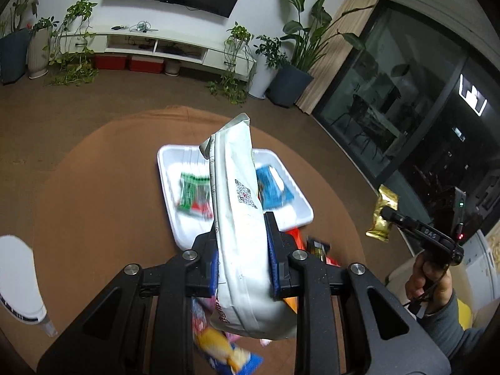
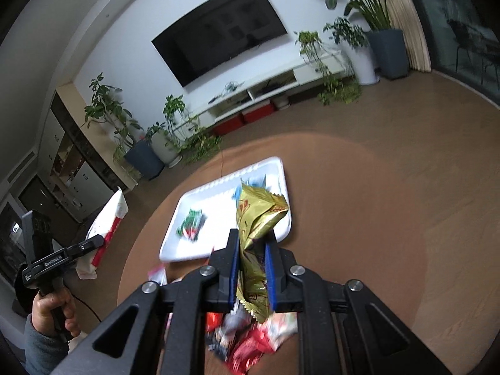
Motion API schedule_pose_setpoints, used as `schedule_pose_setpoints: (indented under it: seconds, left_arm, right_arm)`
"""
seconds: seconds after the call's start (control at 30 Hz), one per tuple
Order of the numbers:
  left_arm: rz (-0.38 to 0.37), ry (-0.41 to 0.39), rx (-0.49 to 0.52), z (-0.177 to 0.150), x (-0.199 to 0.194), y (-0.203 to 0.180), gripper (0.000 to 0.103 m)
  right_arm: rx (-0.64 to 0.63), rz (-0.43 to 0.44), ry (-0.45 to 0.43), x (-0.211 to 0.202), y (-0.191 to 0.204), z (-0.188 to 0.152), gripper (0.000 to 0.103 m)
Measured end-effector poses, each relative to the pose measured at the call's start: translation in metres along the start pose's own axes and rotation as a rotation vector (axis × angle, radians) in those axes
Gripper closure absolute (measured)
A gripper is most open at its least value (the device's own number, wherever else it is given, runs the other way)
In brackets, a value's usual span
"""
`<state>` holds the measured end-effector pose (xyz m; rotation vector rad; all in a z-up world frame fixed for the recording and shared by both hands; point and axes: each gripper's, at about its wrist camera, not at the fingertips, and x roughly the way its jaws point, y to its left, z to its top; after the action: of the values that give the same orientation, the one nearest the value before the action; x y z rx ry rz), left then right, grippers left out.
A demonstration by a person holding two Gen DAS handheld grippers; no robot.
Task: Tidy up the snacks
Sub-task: 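Lift the white packet with the left gripper while the right gripper holds the gold packet, then lower both packets into the white tray and open both grippers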
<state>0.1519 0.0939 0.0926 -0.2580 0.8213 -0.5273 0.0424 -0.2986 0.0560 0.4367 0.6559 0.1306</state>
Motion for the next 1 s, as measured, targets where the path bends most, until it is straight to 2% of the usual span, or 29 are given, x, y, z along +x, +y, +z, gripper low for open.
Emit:
schedule_pose_setpoints:
  seconds: [0.17, 0.37, 0.7, 1.0]
  left_arm:
    - [0.012, 0.021, 0.027, 0.032, 0.023, -0.004, 0.081]
    - [0.025, 0.072, 0.042, 0.055, 0.064, -0.008, 0.081]
    - [0.072, 0.163, 0.023, 0.052, 0.139, 0.020, 0.081]
    - [0.108, 0.219, 0.030, 0.036, 0.177, 0.030, 0.081]
  right_arm:
    - [-0.092, 0.012, 0.007, 0.025, 0.025, 0.045, 0.087]
    - [-0.162, 0.061, 0.111, 0.091, 0.060, 0.078, 0.087]
    - [-0.201, 0.049, 0.311, 0.202, 0.079, 0.068, 0.087]
    - [-0.208, 0.018, 0.435, 0.256, 0.069, 0.046, 0.087]
